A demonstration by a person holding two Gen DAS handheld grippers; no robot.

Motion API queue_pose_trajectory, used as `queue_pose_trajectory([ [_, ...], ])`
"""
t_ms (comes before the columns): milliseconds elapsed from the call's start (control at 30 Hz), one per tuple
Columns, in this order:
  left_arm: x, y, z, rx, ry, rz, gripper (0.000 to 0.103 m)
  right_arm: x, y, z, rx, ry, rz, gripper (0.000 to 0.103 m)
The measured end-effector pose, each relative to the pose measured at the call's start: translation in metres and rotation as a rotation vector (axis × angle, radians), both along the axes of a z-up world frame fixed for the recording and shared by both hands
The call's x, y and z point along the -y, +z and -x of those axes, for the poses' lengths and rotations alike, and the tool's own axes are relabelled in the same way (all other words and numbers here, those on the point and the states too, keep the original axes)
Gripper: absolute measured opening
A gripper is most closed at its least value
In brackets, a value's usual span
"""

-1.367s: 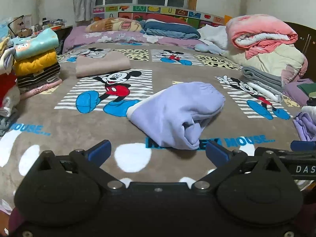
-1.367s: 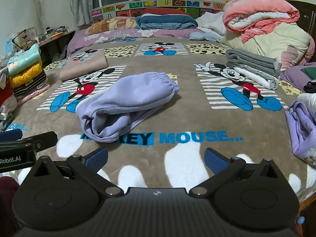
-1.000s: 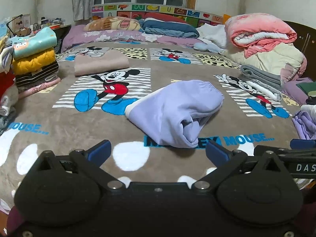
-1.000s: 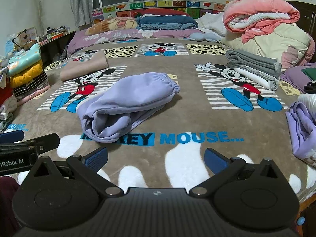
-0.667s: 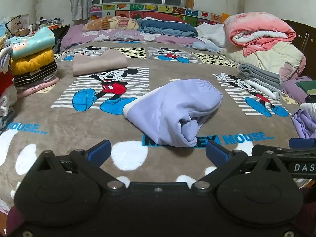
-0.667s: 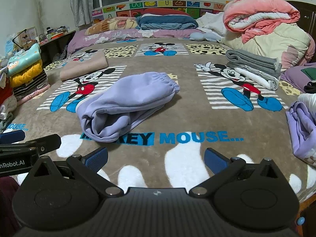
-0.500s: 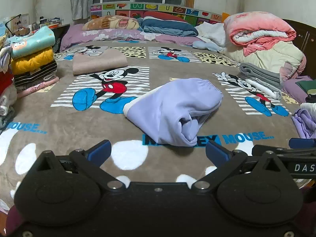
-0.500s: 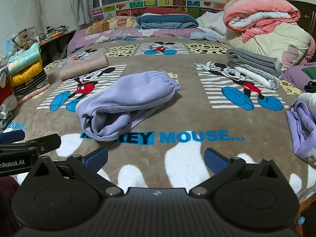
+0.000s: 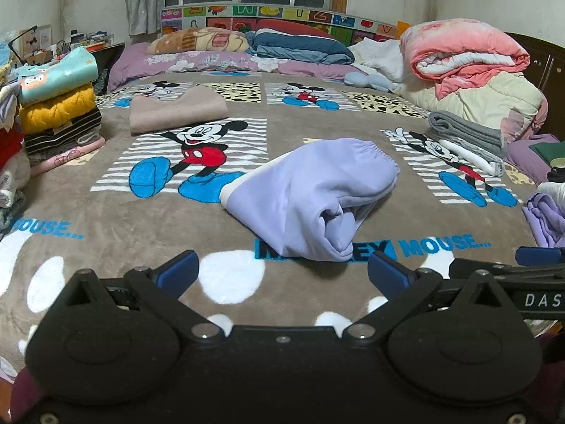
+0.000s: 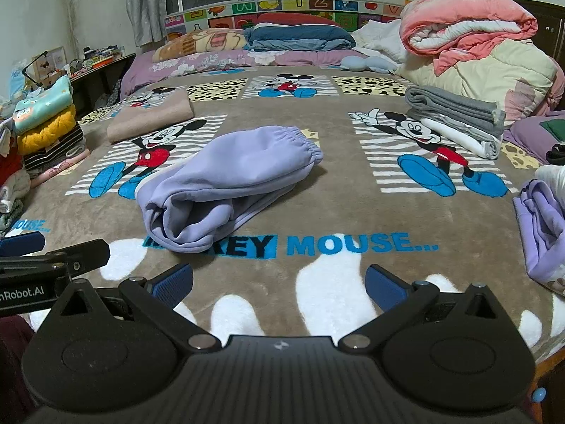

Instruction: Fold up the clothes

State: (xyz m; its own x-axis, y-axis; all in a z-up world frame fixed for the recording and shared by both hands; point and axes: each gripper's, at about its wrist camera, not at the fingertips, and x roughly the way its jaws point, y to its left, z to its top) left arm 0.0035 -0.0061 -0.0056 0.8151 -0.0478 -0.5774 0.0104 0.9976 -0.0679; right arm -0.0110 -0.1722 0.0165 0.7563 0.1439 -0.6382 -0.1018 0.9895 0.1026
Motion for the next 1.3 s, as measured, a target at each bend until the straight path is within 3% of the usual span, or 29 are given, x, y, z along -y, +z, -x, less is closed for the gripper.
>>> queue_pose_trajectory([
  [1000,0.003,-0.012,-0.013,-0.028,0.008,-0.020,0.103,0.007,-0.015,-0.009,-0.007,0.002,-0.037,0.103],
  [1300,-0.004,-0.019,-0.033,-0.042,0.000,0.034,0.103,0.020,-0.031,-0.028,-0.014,0.024,-0.135,0.103],
])
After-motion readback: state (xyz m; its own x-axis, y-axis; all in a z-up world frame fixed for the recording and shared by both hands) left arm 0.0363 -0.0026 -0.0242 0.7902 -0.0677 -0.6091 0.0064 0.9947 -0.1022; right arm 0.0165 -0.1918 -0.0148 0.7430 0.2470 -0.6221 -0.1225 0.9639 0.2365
